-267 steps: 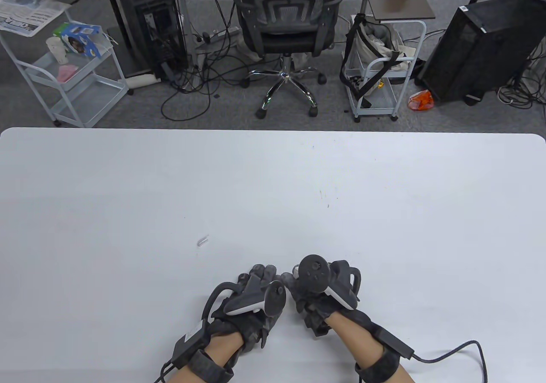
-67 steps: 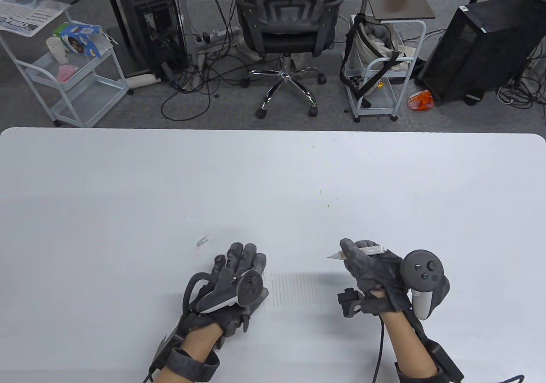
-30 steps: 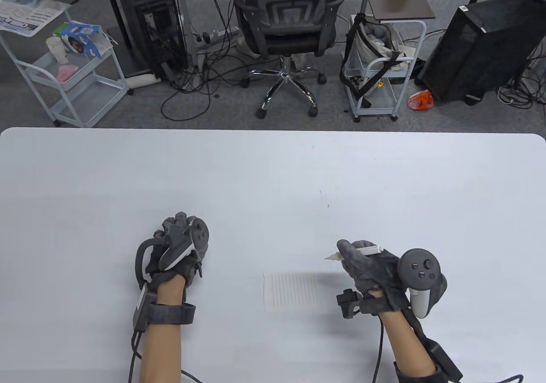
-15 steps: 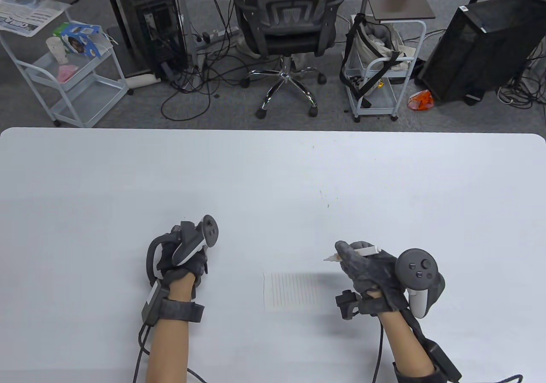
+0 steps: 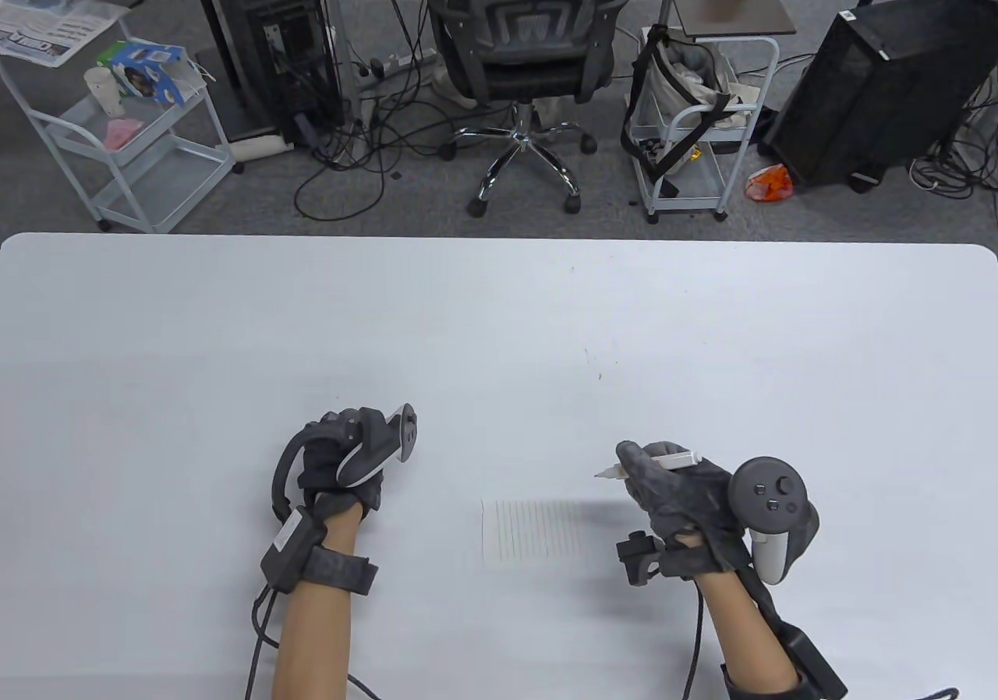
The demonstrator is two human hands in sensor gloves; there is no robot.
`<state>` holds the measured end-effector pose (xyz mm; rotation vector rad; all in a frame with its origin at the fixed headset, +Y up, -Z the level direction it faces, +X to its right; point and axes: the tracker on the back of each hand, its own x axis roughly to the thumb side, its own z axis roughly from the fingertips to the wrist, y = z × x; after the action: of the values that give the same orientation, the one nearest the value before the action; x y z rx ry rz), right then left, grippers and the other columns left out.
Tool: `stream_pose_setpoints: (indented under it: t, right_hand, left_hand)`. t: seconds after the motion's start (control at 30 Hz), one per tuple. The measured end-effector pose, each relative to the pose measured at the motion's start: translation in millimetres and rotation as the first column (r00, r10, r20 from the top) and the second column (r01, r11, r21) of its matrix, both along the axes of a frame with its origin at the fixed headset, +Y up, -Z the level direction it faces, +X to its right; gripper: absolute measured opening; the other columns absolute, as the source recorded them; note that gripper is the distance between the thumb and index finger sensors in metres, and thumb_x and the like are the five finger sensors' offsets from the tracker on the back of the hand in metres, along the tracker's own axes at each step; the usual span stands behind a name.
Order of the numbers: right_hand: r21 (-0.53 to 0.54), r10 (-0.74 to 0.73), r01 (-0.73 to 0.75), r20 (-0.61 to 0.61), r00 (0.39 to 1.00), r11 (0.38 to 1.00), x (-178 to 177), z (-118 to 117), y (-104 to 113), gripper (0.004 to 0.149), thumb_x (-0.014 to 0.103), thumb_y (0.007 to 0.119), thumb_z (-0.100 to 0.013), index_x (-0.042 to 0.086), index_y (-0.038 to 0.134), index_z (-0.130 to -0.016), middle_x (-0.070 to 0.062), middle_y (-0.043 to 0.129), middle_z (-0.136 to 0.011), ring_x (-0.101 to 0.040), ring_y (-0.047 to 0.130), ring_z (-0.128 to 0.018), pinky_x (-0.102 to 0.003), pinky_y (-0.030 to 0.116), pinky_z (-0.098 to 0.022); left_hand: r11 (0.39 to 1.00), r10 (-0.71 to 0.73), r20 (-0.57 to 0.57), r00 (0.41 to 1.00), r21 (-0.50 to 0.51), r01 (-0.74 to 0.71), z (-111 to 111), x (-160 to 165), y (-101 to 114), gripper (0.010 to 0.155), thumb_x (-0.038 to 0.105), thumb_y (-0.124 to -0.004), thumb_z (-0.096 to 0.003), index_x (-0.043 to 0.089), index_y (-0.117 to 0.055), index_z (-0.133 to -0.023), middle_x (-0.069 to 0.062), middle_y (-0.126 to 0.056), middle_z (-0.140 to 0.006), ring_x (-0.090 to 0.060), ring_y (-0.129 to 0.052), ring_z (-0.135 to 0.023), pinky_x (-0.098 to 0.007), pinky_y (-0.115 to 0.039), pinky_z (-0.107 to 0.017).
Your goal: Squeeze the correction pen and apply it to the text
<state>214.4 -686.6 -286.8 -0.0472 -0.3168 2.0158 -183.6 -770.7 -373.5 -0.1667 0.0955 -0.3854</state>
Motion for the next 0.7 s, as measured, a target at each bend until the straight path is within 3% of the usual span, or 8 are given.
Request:
stream_pose_setpoints:
  t: [0.07, 0.17, 0.33, 0.43, 0.53, 0.6, 0.7]
  right_hand:
    - [-0.001, -0.010, 0.010, 0.003, 1.000, 1.000, 1.4, 0.0, 0.0, 0.042, 0.058, 0.086, -0.038, 0.018, 0.096, -0.047, -0.001, 0.103, -0.028, -0.024, 0.098, -0.016, -0.044, 0.086, -0.032]
    - [-0.001, -0.017, 0.017, 0.006, 1.000, 1.000, 2.4, 0.0, 0.1, 0.042, 0.057, 0.086, -0.038, 0.018, 0.096, -0.047, -0.001, 0.103, -0.029, -0.024, 0.098, -0.016, -0.044, 0.086, -0.032]
    - [0.001, -0.029, 0.029, 0.004, 1.000, 1.000, 3.2, -0.5, 0.2, 0.042, 0.058, 0.086, -0.038, 0.018, 0.096, -0.047, -0.001, 0.103, -0.029, -0.024, 0.098, -0.016, -0.044, 0.086, -0.032]
    - [-0.002, -0.044, 0.044, 0.009, 0.999, 0.999, 4.9, -0.4, -0.3, 0.042, 0.058, 0.086, -0.038, 0.018, 0.096, -0.047, -0.001, 0.103, -0.029, -0.024, 0.098, -0.016, -0.044, 0.086, -0.032]
    - [0.000, -0.054, 0.054, 0.011, 0.998, 0.999, 6.1, -0.1, -0.3, 0.042, 0.058, 0.086, -0.038, 0.018, 0.096, -0.047, -0.001, 0.103, -0.029, -0.024, 0.098, -0.016, -0.044, 0.086, -0.032]
    - [-0.003, -0.055, 0.055, 0.009, 0.998, 0.998, 5.8, -0.5, -0.9, 0.042, 0.058, 0.086, -0.038, 0.018, 0.096, -0.047, -0.001, 0.103, -0.029, -0.024, 0.098, -0.017, -0.044, 0.086, -0.032]
    - [-0.009, -0.058, 0.058, 0.008, 0.998, 0.998, 5.1, -0.9, -2.6, 0.042, 0.058, 0.086, -0.038, 0.018, 0.096, -0.048, -0.001, 0.103, -0.029, -0.024, 0.098, -0.016, -0.044, 0.086, -0.032]
  left_hand:
    - [0.997, -0.006, 0.036, 0.999, 0.074, 0.004, 5.0, 0.7, 5.6, 0.048, 0.047, -0.077, -0.0379, 0.026, -0.079, -0.081, 0.001, -0.092, -0.079, -0.021, -0.098, -0.064, -0.044, -0.082, -0.055]
    - [0.996, 0.003, 0.071, 0.997, 0.088, -0.009, 13.1, 3.2, 19.1, 0.048, 0.047, -0.076, -0.0377, 0.024, -0.079, -0.080, 0.001, -0.093, -0.077, -0.021, -0.099, -0.061, -0.044, -0.083, -0.053]
    - [0.968, 0.151, 0.161, 0.975, 0.175, -0.179, 36.9, 11.6, 51.6, 0.050, 0.048, -0.076, -0.0374, 0.023, -0.079, -0.080, 0.000, -0.093, -0.075, -0.021, -0.100, -0.059, -0.044, -0.084, -0.051]
    - [0.915, 0.275, 0.224, 0.935, 0.239, -0.326, 53.2, 14.3, 73.2, 0.050, 0.048, -0.075, -0.0376, 0.023, -0.079, -0.080, 0.000, -0.093, -0.076, -0.021, -0.100, -0.059, -0.044, -0.085, -0.050]
    - [0.819, 0.430, 0.278, 0.859, 0.279, -0.501, 69.3, 14.4, 88.3, 0.049, 0.047, -0.075, -0.0382, 0.022, -0.078, -0.081, -0.001, -0.092, -0.076, -0.022, -0.100, -0.059, -0.045, -0.084, -0.050]
    - [0.781, 0.465, 0.319, 0.826, 0.291, -0.552, 78.5, 17.3, 90.4, 0.049, 0.047, -0.076, -0.0386, 0.021, -0.078, -0.081, -0.002, -0.092, -0.076, -0.023, -0.099, -0.059, -0.045, -0.083, -0.050]
    - [0.783, 0.430, 0.373, 0.822, 0.299, -0.545, 93.5, 25.7, 88.8, 0.050, 0.047, -0.075, -0.0389, 0.022, -0.078, -0.081, -0.002, -0.091, -0.077, -0.022, -0.099, -0.060, -0.045, -0.083, -0.051]
